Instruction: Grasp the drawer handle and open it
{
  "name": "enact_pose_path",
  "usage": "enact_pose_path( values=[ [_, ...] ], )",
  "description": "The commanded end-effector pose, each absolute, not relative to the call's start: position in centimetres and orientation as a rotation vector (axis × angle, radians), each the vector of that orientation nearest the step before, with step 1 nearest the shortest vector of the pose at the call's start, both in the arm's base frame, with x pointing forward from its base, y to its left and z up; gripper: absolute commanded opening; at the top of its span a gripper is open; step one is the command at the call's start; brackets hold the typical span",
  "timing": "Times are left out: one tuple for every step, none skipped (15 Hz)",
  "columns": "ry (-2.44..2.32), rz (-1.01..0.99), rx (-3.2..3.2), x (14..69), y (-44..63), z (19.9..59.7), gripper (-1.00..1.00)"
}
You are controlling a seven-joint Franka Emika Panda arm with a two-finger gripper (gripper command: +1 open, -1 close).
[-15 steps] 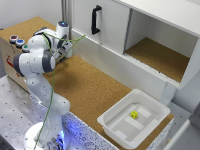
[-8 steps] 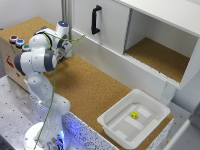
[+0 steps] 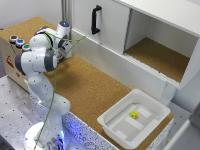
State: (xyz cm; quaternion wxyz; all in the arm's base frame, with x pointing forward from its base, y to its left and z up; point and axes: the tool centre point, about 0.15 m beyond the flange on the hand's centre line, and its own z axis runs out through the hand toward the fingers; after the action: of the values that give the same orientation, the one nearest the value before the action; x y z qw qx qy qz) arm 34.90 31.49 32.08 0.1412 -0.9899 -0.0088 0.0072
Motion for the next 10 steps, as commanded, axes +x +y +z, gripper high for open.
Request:
enact_pose_path(
  values=[
    [0.042, 0.065, -2.765, 35.8, 25.9, 29.1, -1.00],
    [0.055, 0.066, -2.765, 35.9, 25.2, 29.1, -1.00],
    [0.070, 0.069, -2.767, 36.1, 24.2, 29.0, -1.00],
    [0.089, 0.069, -2.767, 36.3, 23.2, 29.0, -1.00],
    [0.109, 0.063, -2.769, 36.4, 22.2, 29.0, -1.00],
    [0.136, 0.062, -2.773, 36.6, 21.2, 29.0, -1.00],
    [0.150, 0.062, -2.775, 36.7, 20.7, 29.0, -1.00],
    [0.172, 0.059, -2.778, 36.9, 19.8, 29.0, -1.00],
    [0.187, 0.057, -2.780, 37.0, 19.1, 29.1, -1.00],
    [0.207, 0.051, -2.786, 37.0, 18.1, 29.2, -1.00]
  ],
)
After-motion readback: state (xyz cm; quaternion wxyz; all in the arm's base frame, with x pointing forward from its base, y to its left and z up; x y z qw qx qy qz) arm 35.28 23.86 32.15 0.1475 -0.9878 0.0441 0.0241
